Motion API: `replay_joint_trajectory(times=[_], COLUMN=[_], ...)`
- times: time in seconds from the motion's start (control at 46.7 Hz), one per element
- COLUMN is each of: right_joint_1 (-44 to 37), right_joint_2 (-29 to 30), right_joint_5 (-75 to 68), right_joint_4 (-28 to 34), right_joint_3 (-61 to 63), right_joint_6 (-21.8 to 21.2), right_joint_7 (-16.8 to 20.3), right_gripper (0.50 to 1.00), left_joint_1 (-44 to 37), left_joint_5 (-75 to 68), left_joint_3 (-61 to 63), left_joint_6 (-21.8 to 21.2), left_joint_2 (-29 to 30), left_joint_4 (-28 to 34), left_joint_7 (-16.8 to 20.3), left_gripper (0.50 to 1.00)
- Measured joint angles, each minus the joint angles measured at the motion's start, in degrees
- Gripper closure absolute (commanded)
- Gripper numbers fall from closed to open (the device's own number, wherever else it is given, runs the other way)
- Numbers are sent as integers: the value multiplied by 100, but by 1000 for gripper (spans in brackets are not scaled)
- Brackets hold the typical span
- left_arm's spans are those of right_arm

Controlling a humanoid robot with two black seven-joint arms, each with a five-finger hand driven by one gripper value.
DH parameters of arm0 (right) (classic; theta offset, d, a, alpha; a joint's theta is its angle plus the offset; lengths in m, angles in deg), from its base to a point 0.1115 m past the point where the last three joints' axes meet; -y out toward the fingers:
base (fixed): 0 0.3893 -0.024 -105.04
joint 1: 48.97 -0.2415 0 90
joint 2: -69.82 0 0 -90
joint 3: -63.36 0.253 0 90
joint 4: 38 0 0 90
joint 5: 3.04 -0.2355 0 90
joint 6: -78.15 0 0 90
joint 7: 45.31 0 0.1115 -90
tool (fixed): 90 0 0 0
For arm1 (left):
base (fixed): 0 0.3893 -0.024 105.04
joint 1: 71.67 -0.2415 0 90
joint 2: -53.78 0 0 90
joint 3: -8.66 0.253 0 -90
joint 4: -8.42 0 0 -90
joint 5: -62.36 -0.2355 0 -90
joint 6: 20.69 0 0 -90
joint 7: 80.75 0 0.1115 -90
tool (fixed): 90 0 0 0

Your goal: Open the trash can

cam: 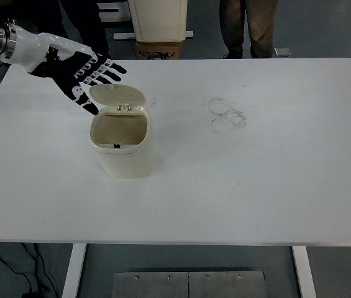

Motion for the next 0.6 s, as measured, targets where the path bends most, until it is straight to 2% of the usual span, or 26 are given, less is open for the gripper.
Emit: replay_joint_trajectory(times=[0.385,0.599], right_joint_1=[0,0], right_joint_2=[0,0], right_joint_5=[0,0], right_joint_4=[0,3], right_joint_3=[0,0], right_joint_6=[0,2], right_joint_7=[-1,-1], right_gripper=[509,509], left_joint_1=[-129,-692], left_joint_5=[732,1159], left_joint_3=[-224,-789], left_joint_6=[0,0], left_joint_2=[195,406], left_joint_4=[889,1406], left_joint_7=[0,-1], left_gripper=[500,500])
